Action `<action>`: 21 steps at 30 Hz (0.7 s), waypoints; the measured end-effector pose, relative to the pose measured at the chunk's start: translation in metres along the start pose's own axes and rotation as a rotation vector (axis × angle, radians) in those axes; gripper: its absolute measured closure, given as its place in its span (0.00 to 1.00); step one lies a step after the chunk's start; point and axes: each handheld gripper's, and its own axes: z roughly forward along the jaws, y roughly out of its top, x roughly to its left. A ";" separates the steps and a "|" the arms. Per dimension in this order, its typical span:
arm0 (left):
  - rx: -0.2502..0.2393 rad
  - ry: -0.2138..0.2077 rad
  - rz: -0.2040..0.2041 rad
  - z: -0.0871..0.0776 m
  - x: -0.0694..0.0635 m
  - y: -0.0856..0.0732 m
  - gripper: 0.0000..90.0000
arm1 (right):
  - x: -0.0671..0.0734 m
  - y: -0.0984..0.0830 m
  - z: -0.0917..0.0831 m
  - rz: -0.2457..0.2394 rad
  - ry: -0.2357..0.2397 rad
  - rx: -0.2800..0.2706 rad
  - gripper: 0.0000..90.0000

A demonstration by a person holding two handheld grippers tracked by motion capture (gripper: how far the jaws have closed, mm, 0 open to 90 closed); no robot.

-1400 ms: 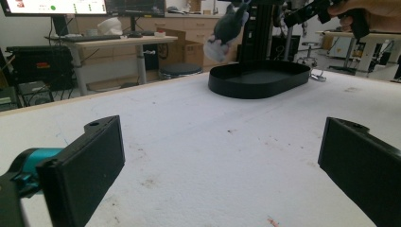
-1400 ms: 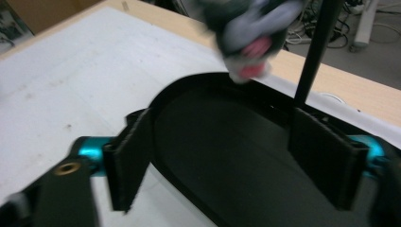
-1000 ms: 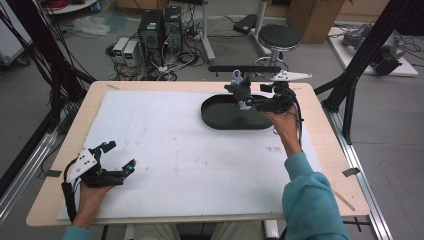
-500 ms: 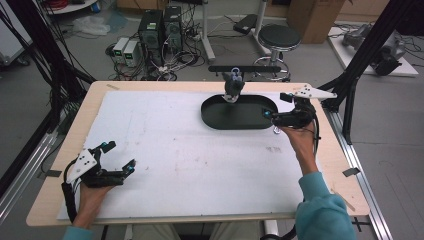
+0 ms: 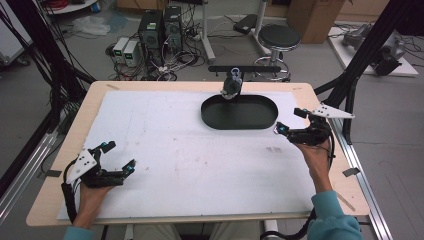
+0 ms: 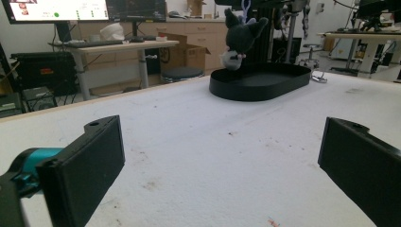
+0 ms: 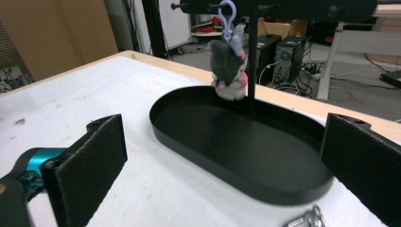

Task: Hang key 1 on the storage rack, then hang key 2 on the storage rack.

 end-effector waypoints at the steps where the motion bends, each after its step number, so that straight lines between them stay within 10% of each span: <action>1: 0.000 0.000 0.000 0.000 0.000 0.000 0.02 | 0.000 -0.003 -0.003 0.000 -0.004 -0.001 0.01; 21: -0.001 -0.001 0.015 0.000 -0.001 0.000 0.02 | 0.002 -0.026 -0.016 0.011 -0.041 -0.041 0.01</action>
